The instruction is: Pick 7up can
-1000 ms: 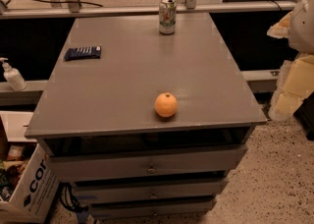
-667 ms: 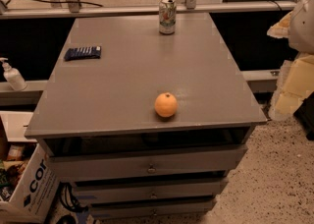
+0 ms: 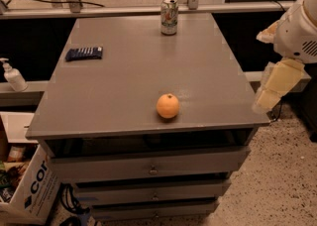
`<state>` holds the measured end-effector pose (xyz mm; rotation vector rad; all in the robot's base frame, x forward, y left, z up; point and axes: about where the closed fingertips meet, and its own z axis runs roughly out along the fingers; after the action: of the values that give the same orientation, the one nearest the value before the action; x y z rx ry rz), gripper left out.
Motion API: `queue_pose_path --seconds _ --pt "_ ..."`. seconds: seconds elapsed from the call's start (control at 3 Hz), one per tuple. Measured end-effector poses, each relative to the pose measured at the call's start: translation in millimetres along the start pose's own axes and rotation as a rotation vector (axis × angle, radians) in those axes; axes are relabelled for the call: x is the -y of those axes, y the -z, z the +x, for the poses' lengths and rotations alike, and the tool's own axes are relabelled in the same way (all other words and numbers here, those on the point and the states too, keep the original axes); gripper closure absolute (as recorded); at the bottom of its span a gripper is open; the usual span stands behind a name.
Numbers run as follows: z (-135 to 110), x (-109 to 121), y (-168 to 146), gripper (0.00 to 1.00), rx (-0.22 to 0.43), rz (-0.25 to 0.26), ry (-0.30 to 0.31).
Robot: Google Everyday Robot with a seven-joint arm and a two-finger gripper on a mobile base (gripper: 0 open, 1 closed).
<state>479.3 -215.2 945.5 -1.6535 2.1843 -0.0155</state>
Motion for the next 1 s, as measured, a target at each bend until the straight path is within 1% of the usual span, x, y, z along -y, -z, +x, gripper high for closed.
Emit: queue_pose_path --seconds 0.33,0.67,1.0 --pt "-3.7 27.7 -32.5 0.00 0.081 0.034 -0.023" --pt "-11.6 61.0 -63.5 0.00 0.152 0.097 -0.050" --pt "-23.3 98.5 -81.8 0.00 0.232 0.151 -0.096"
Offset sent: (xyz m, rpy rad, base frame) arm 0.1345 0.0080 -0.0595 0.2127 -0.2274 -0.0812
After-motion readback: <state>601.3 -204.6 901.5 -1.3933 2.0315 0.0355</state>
